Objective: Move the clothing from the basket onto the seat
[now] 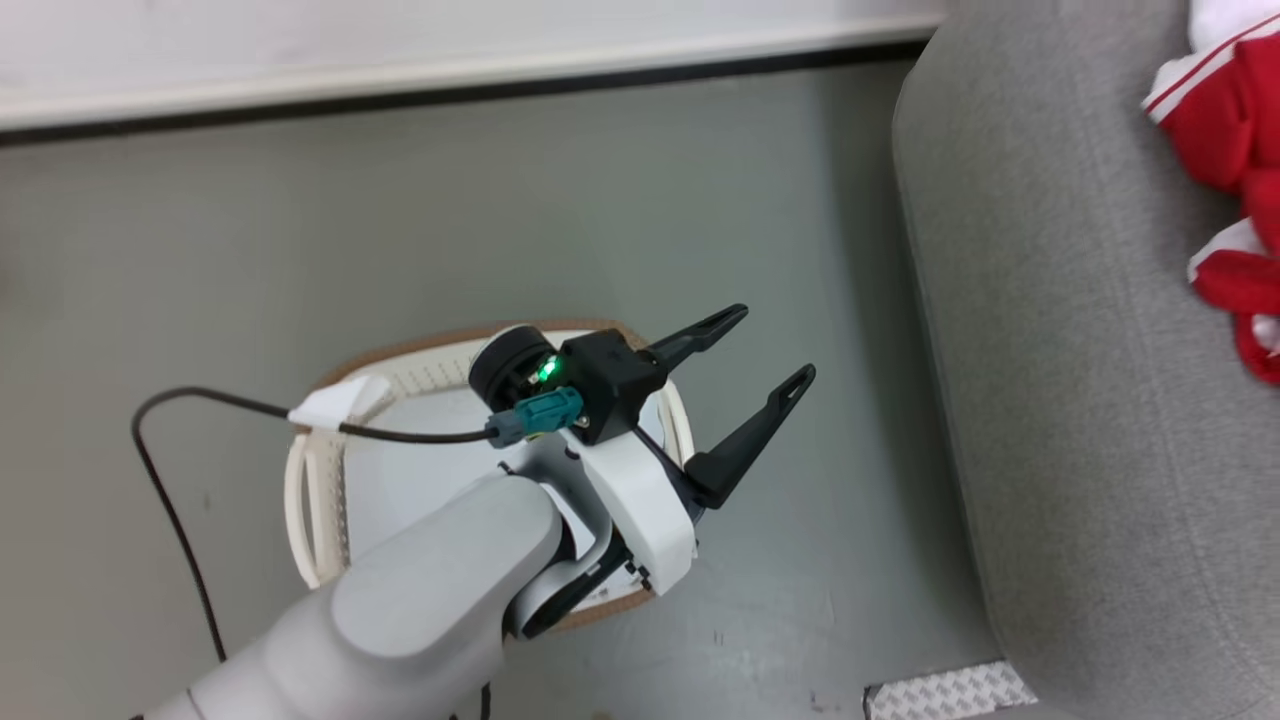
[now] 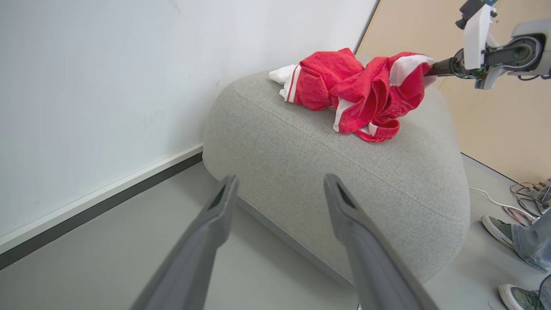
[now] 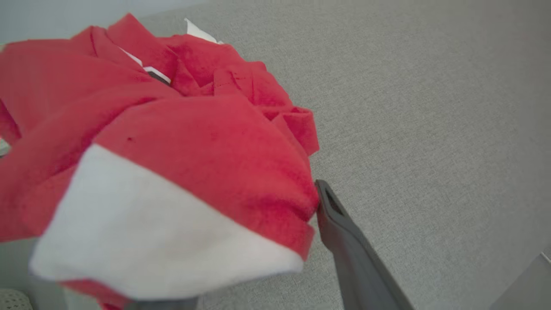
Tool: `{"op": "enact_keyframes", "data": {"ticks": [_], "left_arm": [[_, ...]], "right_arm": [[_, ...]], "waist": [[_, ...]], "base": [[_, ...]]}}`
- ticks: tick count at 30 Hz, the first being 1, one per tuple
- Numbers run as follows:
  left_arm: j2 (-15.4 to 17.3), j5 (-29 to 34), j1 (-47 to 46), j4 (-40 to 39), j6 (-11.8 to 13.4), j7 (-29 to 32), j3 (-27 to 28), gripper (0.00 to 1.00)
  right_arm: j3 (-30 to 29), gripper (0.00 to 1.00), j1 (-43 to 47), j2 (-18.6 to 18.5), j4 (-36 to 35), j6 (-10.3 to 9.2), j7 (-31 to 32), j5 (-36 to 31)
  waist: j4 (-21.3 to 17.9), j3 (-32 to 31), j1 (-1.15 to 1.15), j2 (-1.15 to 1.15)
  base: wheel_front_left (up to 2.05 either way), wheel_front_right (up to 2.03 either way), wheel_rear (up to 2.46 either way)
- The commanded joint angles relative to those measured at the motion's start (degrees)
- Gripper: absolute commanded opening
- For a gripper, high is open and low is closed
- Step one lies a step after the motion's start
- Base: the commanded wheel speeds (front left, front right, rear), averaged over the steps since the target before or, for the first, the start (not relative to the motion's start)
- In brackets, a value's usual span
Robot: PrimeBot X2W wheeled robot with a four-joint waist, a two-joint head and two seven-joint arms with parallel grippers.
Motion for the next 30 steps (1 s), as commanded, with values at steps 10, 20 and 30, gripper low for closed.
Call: {"op": "enact_keyframes", "data": {"ticks": [10,20,30], "left_arm": [[-0.31,-3.79,6.04,2.37,0.56,-2.84,1.16,1.00],[0.40,-5.79,11.23,1.94,1.90,-4.29,3.32,1.00],[3.00,-7.41,16.81,-0.42,5.36,-5.04,9.77,1.00]], "right_arm": [[4.36,1.00,2.83,-2.86,-2.99,-0.13,13.34,-1.04],[4.46,1.00,4.48,-4.01,-11.98,-0.13,13.24,-3.59],[1.68,1.00,8.42,-0.74,-24.77,-0.13,3.49,-6.98]], "waist": [[-0.53,-11.59,0.00,0.00],[0.66,-19.91,0.00,0.00],[4.24,-26.65,0.00,0.00]], "base": [[0.00,0.00,0.00],[0.00,0.00,0.00],[0.00,0.00,0.00]]}}
